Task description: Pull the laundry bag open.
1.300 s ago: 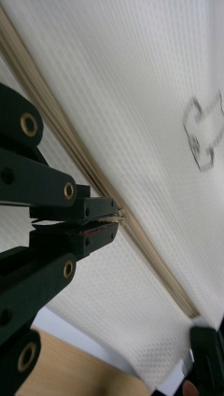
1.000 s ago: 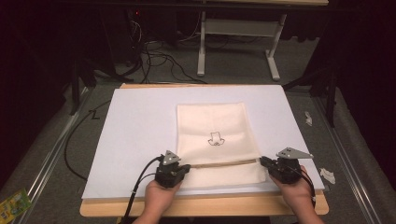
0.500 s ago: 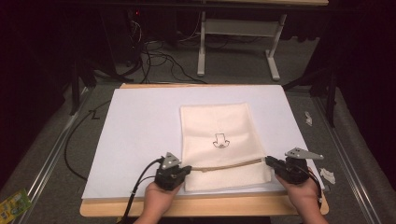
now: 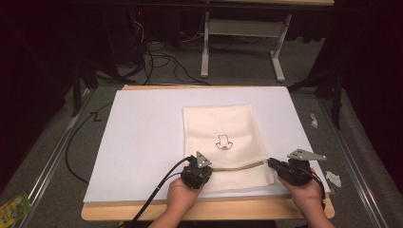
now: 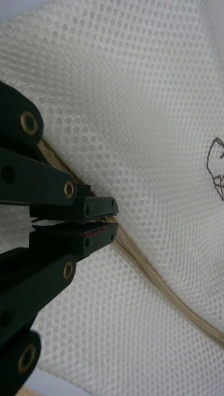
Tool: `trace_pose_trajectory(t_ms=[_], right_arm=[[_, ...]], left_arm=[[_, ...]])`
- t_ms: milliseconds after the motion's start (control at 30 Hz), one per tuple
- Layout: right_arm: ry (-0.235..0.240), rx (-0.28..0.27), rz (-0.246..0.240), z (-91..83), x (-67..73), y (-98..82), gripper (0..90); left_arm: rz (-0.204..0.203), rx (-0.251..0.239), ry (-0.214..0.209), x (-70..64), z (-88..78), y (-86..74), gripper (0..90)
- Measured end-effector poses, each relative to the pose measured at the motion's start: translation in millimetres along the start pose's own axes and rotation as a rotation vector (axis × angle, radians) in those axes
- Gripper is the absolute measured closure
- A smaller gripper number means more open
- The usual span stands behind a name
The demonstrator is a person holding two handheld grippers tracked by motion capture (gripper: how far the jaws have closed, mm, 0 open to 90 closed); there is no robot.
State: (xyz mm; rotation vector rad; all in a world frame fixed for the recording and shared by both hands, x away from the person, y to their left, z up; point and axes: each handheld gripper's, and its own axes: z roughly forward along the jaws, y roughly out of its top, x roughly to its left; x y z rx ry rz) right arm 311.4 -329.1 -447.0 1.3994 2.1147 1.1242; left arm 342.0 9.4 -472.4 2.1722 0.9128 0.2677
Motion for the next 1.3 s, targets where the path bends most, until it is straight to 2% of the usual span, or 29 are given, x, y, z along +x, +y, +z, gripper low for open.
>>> trace_pose_trajectory(t_ms=[33, 67, 100, 133, 233, 267, 300, 333, 400, 467, 500, 567, 600, 700, 733, 767, 800, 833, 867, 933, 967, 1000, 1033, 1067, 1100, 1133, 1167, 1233, 1300], right_arm=[[0.000, 0.000, 0.000, 0.0, 0.0, 0.0, 85.5], [0.006, 0.006, 0.012, 0.8, -1.7, -0.6, 85.5], [0.006, 0.006, 0.012, 0.8, -1.7, -0.6, 85.5], [-0.001, 0.012, 0.008, 2.0, -1.2, -0.6, 85.5], [-0.009, 0.010, 0.006, 2.0, -2.4, 0.3, 85.5], [-0.010, 0.011, 0.012, 1.5, -3.1, 0.2, 85.5], [-0.009, 0.009, 0.012, 1.3, -4.3, 0.1, 85.4], [-0.009, 0.009, 0.012, 1.3, -4.3, 0.1, 85.4], [0.000, 0.013, 0.017, 1.7, -5.0, -0.7, 85.2], [0.011, 0.017, 0.016, 2.8, -3.9, -1.0, 84.9], [0.022, 0.023, -0.004, 5.9, 1.6, -0.6, 84.8], [0.016, 0.030, -0.017, 6.9, 5.1, 0.0, 84.7], [0.011, 0.028, -0.041, 7.7, 9.0, 0.5, 83.8], [0.023, 0.031, -0.047, 6.4, 8.1, -0.9, 80.1], [0.048, 0.000, -0.054, 3.9, 3.3, -3.0, 70.4], [0.048, 0.000, -0.054, 3.9, 3.3, -3.0, 70.4], [0.054, -0.018, -0.037, 1.2, 1.5, -3.6, 65.3], [0.043, -0.075, -0.020, -4.2, -5.3, -4.7, 49.5], [0.014, -0.108, -0.011, -7.1, -9.2, -5.5, 38.7], [-0.079, -0.152, 0.002, -13.4, -18.2, -5.5, 24.9], [-0.079, -0.152, 0.002, -13.4, -18.2, -5.5, 24.9], [-0.159, -0.174, 0.045, -19.3, -32.7, -5.8, 16.0], [-0.170, -0.178, 0.070, -20.8, -37.6, -6.3, 15.7], [-0.171, -0.181, 0.095, -22.2, -41.9, -6.9, 15.8], [-0.171, -0.185, 0.130, -24.3, -46.6, -7.6, 15.9], [-0.186, -0.186, 0.137, -24.9, -47.5, -7.3, 16.0], [-0.186, -0.186, 0.137, -24.9, -47.5, -7.3, 16.0], [-0.198, -0.183, 0.116, -24.6, -44.8, -5.6, 15.3], [-0.195, -0.183, 0.088, -22.3, -38.4, -4.2, 15.0]], left_arm=[[0.000, 0.000, 0.000, 0.0, 0.0, 0.0, 88.1], [-0.023, -0.018, 0.001, 6.8, -7.3, -4.1, 88.2], [-0.023, -0.018, 0.001, 6.8, -7.3, -4.1, 88.3], [-0.036, -0.025, 0.001, 12.8, -15.0, -8.2, 88.3], [-0.043, -0.031, 0.009, 19.9, -24.7, -12.6, 88.3], [-0.051, -0.028, 0.009, 25.4, -30.4, -15.2, 88.3], [-0.071, -0.026, 0.024, 39.3, -42.5, -21.6, 88.3], [-0.071, -0.026, 0.024, 39.3, -42.5, -21.6, 88.3], [-0.135, -0.035, 0.024, 61.7, -59.1, -33.1, 88.1], [-0.151, -0.044, 0.015, 65.7, -62.3, -36.5, 88.0], [-0.154, -0.052, 0.016, 67.3, -64.0, -39.7, 87.7], [-0.156, -0.075, 0.024, 67.6, -64.9, -46.5, 87.6], [-0.167, -0.102, -0.017, 70.0, -64.2, -52.2, 85.0], [-0.144, -0.133, -0.007, 72.2, -67.5, -52.8, 69.4], [-0.132, -0.170, 0.011, 77.8, -75.2, -49.7, 61.8], [-0.132, -0.170, 0.011, 77.8, -75.2, -49.7, 55.9], [-0.137, -0.185, 0.022, 82.7, -80.4, -48.4, 55.9], [-0.139, -0.194, 0.044, 88.5, -86.3, -47.3, 43.8], [-0.135, -0.211, 0.113, 104.5, -100.2, -48.0, 38.3], [-0.141, -0.218, 0.212, 122.8, -115.2, -55.2, 26.2], [-0.141, -0.218, 0.212, 122.8, -115.2, -55.2, 21.2], [-0.093, -0.187, 0.332, 134.4, -124.4, -70.9, 15.8], [-0.088, -0.170, 0.362, 137.1, -126.1, -78.4, 15.0], [-0.108, -0.136, 0.366, 141.7, -127.4, -87.8, 14.7], [-0.144, -0.126, 0.360, 144.2, -128.0, -90.1, 12.7], [-0.168, -0.135, 0.360, 145.3, -129.8, -89.3, 9.4], [-0.168, -0.135, 0.360, 145.3, -129.8, -89.3, 8.1], [-0.174, -0.176, 0.357, 142.6, -131.8, -84.7, 7.0], [-0.179, -0.193, 0.322, 139.9, -128.5, -79.8, 1.3]])
